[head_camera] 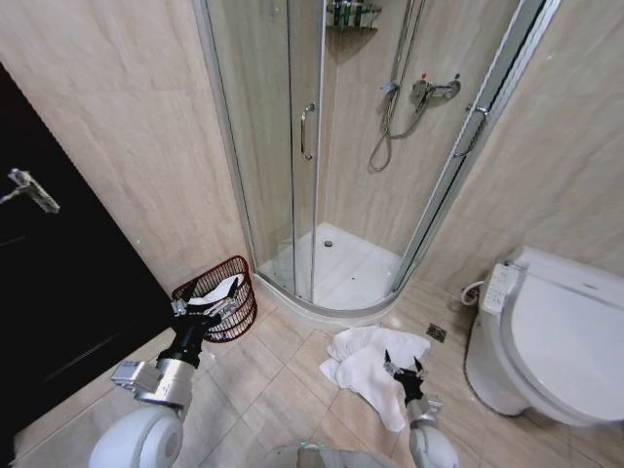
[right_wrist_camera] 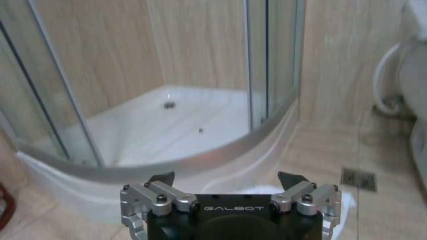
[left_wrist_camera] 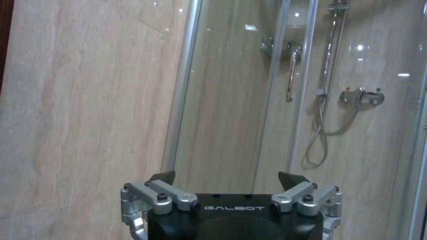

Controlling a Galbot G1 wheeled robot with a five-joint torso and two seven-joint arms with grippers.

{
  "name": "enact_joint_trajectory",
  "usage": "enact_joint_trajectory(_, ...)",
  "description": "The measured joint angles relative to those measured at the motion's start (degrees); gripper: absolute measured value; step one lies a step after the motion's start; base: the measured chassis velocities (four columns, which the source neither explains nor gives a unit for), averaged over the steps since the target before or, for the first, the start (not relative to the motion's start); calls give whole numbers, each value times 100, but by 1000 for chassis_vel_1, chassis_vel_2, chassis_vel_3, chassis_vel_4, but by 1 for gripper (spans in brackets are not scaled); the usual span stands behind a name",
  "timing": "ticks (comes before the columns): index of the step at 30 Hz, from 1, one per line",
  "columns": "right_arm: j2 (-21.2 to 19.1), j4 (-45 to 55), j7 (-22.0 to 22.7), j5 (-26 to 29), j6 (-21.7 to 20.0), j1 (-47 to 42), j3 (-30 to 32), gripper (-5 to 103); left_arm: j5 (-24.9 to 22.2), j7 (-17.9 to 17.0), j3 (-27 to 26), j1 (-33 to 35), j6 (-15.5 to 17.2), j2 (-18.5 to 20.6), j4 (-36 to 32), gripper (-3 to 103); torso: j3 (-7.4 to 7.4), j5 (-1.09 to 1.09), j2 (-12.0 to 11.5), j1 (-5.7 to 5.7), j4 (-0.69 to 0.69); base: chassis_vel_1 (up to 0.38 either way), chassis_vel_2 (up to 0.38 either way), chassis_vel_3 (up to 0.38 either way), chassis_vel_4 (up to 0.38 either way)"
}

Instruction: Discard the used towel into the hamper.

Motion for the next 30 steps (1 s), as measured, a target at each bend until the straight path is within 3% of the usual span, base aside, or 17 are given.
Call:
enact_joint_trajectory(11,-245,-357,-40,63,13,110,-13,100,0,0,0,0,0,0,0,100,-150,-1,-267,-118,0,0,0,0,0)
enact_joint_trajectory(19,-427,-752,-159,21,309,221,-13,100,0,0,0,0,0,0,0,100,-259,0,-454,-195,0,0,0,0,0)
enact_joint_trajectory(23,-424,-1614,-147,34,1181,521,-68,100,0,0,0,0,0,0,0,100,-337,3,-586,-249,1,0,0,0,0)
enact_joint_trajectory(30,-491,-1972,-206,-34,1471,573,-156,100,0,0,0,0,0,0,0,100,-402,1,-704,-300,0,0,0,0,0)
